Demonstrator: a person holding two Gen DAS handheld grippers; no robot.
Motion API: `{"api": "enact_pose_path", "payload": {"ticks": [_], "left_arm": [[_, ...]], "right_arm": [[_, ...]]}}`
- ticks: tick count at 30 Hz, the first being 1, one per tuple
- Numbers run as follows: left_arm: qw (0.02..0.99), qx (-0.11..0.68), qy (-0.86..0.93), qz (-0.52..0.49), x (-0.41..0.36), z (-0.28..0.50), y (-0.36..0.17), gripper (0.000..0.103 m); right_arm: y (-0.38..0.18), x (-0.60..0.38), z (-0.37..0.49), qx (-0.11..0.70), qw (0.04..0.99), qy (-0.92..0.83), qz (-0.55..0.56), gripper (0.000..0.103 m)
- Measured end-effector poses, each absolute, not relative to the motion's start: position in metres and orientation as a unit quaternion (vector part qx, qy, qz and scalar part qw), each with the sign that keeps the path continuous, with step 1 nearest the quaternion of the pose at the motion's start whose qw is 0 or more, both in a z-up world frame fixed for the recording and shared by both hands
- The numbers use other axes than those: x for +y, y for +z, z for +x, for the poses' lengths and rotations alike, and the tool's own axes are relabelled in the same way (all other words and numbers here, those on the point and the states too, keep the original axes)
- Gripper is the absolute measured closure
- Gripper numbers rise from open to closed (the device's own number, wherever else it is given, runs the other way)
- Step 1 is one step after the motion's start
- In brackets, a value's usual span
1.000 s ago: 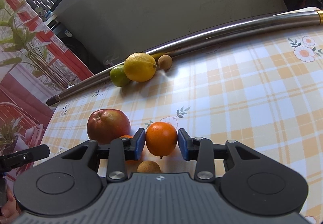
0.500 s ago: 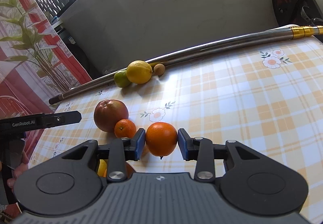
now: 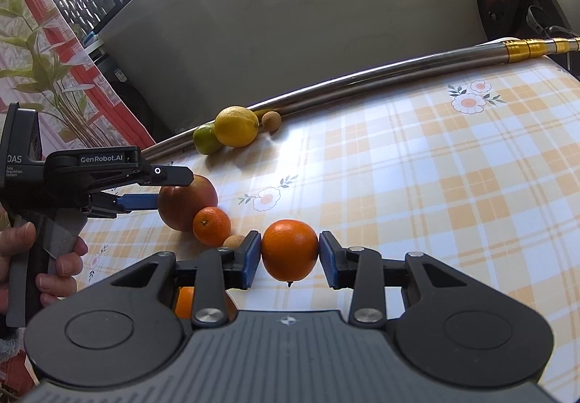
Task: Organize fruits
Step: 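Grasp the dark red apple with the left tool while right holds the orange, then carry apple and orange onto the plate and open both tools to release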
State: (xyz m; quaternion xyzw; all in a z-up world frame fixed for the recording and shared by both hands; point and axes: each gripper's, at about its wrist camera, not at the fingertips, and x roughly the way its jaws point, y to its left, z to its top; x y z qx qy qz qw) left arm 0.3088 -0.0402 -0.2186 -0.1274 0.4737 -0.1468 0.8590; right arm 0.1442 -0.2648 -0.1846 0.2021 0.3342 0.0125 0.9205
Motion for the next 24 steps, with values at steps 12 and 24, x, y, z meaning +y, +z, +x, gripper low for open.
{"api": "enact_pose_path", "payload": {"ticks": [12, 24], "left_arm": [[0.85, 0.49, -0.132, -0.138, -0.046, 0.32, -0.241, 0.029], [0.867, 0.454, -0.171, -0.117, -0.026, 0.293, -0.223, 0.03]], "right_arm": [[-0.188, -0.268, 0.143, 0.335, 0.918, 0.015, 0.213, 0.065], [-0.188, -0.271, 0.139, 0.331, 0.917, 0.014, 0.222, 0.065]]}}
